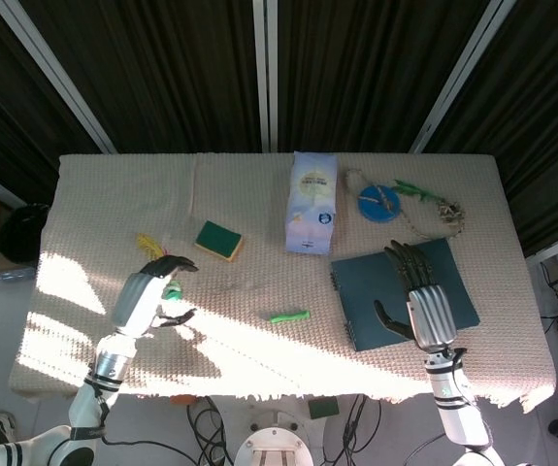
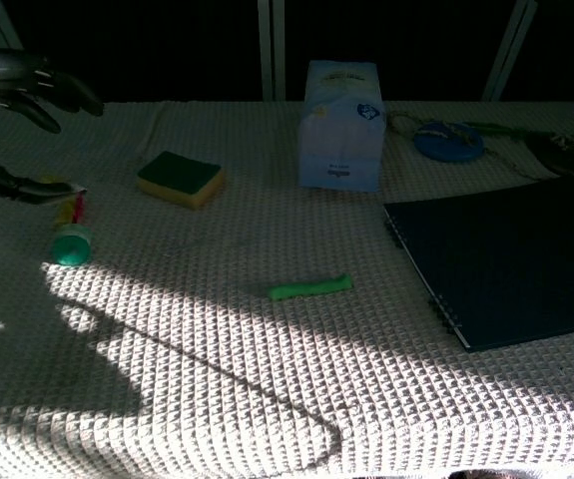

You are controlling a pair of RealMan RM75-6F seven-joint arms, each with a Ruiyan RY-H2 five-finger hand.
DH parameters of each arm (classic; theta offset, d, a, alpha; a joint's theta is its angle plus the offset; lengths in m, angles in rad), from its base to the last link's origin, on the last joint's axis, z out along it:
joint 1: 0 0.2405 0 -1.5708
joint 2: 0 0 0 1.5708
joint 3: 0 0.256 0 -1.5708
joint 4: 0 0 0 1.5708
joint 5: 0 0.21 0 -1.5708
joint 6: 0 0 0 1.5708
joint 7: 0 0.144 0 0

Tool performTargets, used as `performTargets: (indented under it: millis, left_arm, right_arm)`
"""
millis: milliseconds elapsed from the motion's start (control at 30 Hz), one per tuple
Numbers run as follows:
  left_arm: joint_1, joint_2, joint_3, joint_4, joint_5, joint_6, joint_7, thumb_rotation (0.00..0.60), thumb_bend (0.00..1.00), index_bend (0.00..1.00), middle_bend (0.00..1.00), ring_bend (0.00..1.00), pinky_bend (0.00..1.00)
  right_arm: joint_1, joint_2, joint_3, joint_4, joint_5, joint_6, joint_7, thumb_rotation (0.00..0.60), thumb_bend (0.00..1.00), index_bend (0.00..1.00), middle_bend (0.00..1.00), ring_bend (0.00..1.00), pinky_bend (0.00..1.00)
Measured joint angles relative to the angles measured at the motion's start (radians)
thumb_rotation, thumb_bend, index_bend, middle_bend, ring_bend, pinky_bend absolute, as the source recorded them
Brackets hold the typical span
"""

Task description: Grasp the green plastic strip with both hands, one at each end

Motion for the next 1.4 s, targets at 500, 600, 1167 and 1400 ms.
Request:
performTargets:
  millis: [500,600,1167,1400]
  left_arm:
    - [-0.136,-0.24,-0.024,0.135,-0.152,-0.225,0.159,0.515,0.15,0.4,0.34,0.26,0.34]
    - [-0.154,-0.274,-0.034,0.163,-0.166,-0.24,0.173,0.515,0.17,0.41,0.35,0.26,0.34]
    - [-0.225,-0.429,-0.058,0.275,-0.258,-0.27,0.347,0.475,0.21,0.44,0.36,0.28,0.35]
    - [-0.242,-0.493,-0.054,0.333,-0.257,-0.233,0.448,0.475,0.21,0.45,0.37,0.28,0.35]
  right_arm:
    - [-0.029,0.009,0.017,0.028,0.019,0.027,0.047,0.6,0.34,0.01,0.0,0.0,0.0]
    - [-0.028,0.002,0.018,0.037,0.028,0.015,0.049,0.6,0.34,0.01,0.0,0.0,0.0]
    - [-0.024,-0.004,0.029,0.049,0.044,-0.007,0.049,0.6,0.34,0.01,0.0,0.0,0.0]
    - [-0.027,-0.004,0.034,0.049,0.046,-0.002,0.047,0.6,0.34,0.02,0.0,0.0,0.0]
